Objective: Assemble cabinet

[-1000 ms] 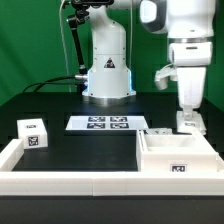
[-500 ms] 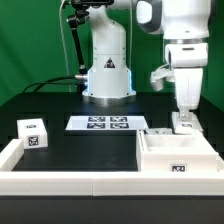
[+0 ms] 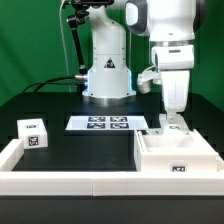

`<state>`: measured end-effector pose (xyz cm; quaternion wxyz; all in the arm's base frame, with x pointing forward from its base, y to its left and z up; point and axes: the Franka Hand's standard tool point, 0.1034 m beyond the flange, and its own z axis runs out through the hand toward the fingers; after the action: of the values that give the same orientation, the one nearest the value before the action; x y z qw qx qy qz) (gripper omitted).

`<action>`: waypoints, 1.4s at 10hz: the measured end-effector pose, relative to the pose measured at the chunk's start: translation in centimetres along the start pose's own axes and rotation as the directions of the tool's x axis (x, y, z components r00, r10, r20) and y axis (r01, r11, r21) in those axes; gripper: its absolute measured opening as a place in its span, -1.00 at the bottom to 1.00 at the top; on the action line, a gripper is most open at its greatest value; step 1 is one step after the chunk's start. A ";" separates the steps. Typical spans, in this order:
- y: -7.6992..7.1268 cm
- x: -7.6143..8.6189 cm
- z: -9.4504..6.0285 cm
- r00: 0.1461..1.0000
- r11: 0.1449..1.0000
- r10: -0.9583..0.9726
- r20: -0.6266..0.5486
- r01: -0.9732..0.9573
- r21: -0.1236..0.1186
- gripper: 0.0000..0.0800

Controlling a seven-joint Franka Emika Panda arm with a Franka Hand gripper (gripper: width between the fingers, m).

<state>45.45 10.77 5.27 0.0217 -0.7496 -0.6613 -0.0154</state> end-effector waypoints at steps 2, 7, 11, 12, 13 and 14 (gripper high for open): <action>0.0 0.1 0.0 1.000 1.000 0.000 0.000 0.000 0.000 -0.83; 0.1 -0.1 -0.3 1.000 1.000 -0.008 0.009 0.008 0.011 -0.83; 0.0 0.3 -0.8 1.000 1.000 -0.006 0.011 0.005 0.009 -0.83; 0.1 0.3 -1.0 1.000 1.000 -0.006 0.012 0.006 0.006 -0.83; 0.2 0.3 -1.1 1.000 1.000 -0.006 0.012 0.006 0.006 -0.83; 0.1 0.3 -1.1 1.000 1.000 -0.006 0.012 0.006 0.006 -0.83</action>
Offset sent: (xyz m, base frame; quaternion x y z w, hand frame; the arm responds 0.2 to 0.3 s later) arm 0.0000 0.0000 0.0000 0.0000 0.0000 0.0000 1.0000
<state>45.64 10.98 6.35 0.0199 -0.7477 -0.6637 -0.0087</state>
